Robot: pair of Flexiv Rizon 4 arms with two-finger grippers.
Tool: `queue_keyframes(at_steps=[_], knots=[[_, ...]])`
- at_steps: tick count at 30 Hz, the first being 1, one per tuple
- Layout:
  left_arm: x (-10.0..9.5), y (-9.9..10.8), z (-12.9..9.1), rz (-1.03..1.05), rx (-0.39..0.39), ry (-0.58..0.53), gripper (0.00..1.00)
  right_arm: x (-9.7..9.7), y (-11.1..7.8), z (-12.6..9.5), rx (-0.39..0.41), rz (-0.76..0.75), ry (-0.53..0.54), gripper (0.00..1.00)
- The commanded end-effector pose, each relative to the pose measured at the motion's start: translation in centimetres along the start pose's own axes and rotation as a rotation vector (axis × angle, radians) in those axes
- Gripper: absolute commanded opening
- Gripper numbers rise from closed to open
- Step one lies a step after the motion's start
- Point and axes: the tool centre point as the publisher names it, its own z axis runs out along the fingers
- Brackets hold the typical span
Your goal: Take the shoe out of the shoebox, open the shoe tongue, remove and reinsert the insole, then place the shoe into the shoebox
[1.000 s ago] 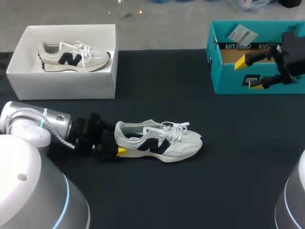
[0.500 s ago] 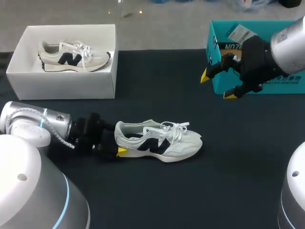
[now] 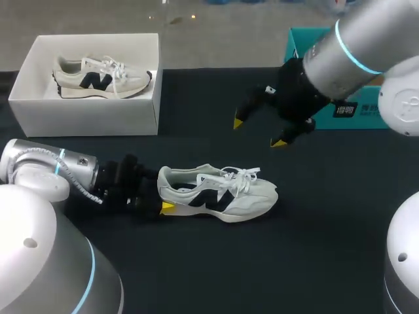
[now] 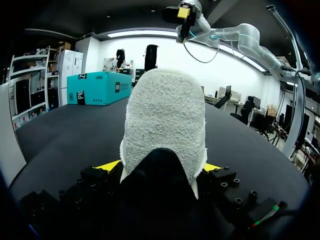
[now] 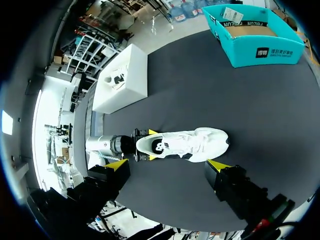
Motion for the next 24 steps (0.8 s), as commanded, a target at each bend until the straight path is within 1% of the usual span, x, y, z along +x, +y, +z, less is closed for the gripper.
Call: queue_keyframes(at_steps=[1,10,11,12,14,16,18,20,23,24], knots=[[-0.2,0.3,0.1,-0.001,-0.002,0.002,0.0,1.2,0.7,3.3,0.007,0.001,-0.129,1.0],[-0.2,0.3,0.1,-0.001,-0.002,0.002,0.0,1.2,0.7,3.3,0.007,0.001,-0.129,1.0],[-0.2,0.3,0.1,-0.001,-0.002,0.002,0.0,1.7,0.3,3.8,0.013,-0.009,-0.164,1.0],[-0.2,0.3,0.1,-0.001,-0.002,0.002,0.0,2.2,-0.1,4.4,0.006,-0.019,-0.229,1.0],[-0.2,0.3,0.1,-0.001,-0.002,0.002,0.0,3.0,-0.7,5.9,0.01,-0.02,-0.316,1.0],[-0.2,0.3,0.1,-0.001,-0.002,0.002,0.0,3.5,-1.2,7.3,0.027,-0.013,-0.35,1.0],[-0.2,0.3,0.1,-0.001,-0.002,0.002,0.0,3.9,-1.5,8.7,0.016,-0.002,-0.419,1.0],[-0.2,0.3,0.1,-0.001,-0.002,0.002,0.0,4.2,-2.0,9.8,0.026,-0.014,-0.449,1.0],[-0.2,0.3,0.1,-0.001,-0.002,0.002,0.0,4.5,-2.5,11.2,-0.003,-0.018,-0.532,1.0],[-0.2,0.3,0.1,-0.001,-0.002,0.002,0.0,4.4,-2.6,11.5,-0.003,-0.011,-0.54,1.0]])
